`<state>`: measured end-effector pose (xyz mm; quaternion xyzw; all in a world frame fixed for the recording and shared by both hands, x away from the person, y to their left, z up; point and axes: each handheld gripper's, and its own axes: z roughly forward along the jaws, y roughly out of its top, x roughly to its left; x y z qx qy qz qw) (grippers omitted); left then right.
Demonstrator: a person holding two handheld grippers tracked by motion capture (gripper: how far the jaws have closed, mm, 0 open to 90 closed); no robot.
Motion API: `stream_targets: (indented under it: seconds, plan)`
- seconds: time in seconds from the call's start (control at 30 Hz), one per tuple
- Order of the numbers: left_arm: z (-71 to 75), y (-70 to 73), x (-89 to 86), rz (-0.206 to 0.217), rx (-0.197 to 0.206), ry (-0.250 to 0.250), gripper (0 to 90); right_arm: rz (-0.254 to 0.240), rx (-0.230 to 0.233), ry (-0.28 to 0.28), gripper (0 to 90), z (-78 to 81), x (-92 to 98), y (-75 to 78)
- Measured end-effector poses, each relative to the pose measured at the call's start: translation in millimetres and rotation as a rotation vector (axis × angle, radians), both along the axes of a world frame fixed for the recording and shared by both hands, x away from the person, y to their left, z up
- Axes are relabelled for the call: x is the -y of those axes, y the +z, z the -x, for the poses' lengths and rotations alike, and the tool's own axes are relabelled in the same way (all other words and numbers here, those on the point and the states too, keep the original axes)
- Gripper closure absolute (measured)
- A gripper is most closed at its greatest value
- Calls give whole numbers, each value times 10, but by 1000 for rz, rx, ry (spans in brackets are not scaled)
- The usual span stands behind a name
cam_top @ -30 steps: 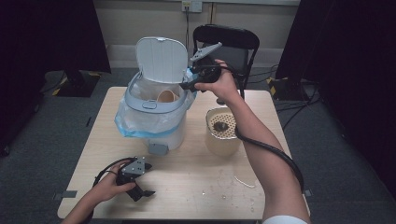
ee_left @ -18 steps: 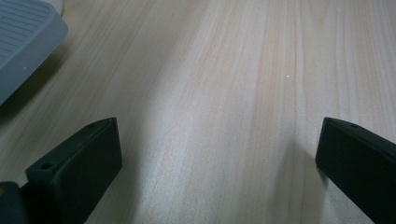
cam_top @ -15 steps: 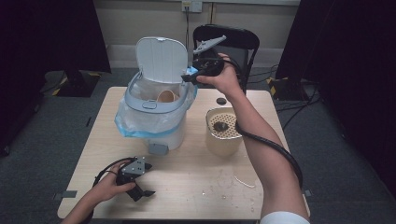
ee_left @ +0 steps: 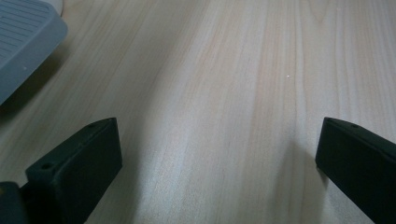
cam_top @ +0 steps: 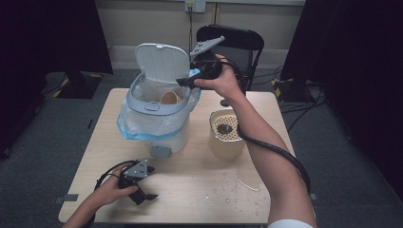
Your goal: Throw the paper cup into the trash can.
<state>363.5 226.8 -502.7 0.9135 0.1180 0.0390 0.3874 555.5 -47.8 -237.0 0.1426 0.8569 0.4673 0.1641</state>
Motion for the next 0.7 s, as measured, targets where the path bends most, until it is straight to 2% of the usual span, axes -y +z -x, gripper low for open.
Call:
stream_targets:
  seconds: [0.17, 0.33, 0.43, 0.7]
  plan:
    - [6, 1, 1, 0, -2, 5, 0, 12, 10, 14, 205, 69, -1, 28]
    - [4, 2, 1, -2, -2, 3, 0, -12, -12, 52, 229, 103, 41, 22]
    - [4, 2, 1, -2, -2, 3, 0, -39, -15, 51, 239, 110, 72, 8]
    - [6, 1, 2, 0, -3, 6, 0, -35, -9, 78, 247, 113, 90, 9]
